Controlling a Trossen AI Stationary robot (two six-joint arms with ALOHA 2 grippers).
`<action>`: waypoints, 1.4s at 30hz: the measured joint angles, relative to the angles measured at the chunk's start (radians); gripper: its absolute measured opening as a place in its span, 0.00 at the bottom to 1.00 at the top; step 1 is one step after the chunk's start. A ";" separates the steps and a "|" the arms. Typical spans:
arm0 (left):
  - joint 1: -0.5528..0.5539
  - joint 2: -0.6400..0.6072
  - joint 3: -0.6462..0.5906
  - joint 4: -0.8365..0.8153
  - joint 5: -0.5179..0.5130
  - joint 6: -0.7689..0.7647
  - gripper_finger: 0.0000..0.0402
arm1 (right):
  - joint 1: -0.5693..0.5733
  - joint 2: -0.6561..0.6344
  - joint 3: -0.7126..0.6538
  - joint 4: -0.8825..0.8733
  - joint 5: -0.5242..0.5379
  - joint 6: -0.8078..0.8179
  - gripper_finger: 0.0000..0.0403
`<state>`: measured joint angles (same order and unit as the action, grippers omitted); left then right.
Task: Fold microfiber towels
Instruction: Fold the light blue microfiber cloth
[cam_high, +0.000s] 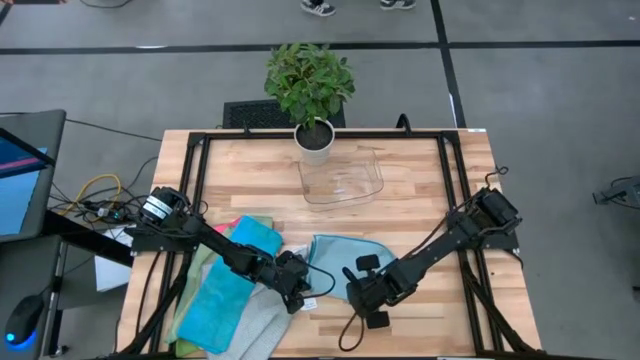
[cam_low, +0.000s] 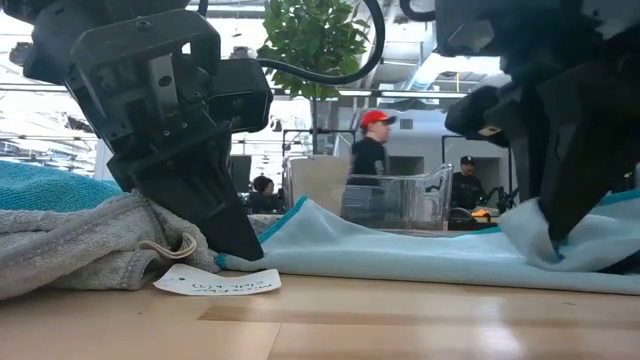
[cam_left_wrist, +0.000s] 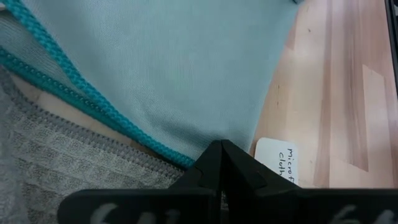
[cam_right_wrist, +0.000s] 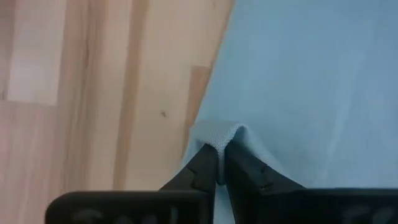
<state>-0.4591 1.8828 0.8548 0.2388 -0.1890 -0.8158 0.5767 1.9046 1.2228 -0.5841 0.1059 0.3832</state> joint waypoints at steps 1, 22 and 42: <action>0.000 0.000 0.000 0.001 0.000 0.000 0.00 | -0.002 0.001 0.000 -0.005 0.001 0.000 0.15; 0.000 0.000 0.000 0.003 -0.001 0.000 0.00 | -0.053 -0.010 0.006 0.058 0.023 -0.032 0.44; 0.003 0.000 0.000 0.010 0.027 -0.009 0.00 | 0.120 -0.185 -0.087 -0.303 0.025 -0.017 0.54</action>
<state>-0.4564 1.8828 0.8547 0.2490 -0.1619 -0.8249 0.6963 1.7195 1.1357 -0.8875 0.1307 0.3659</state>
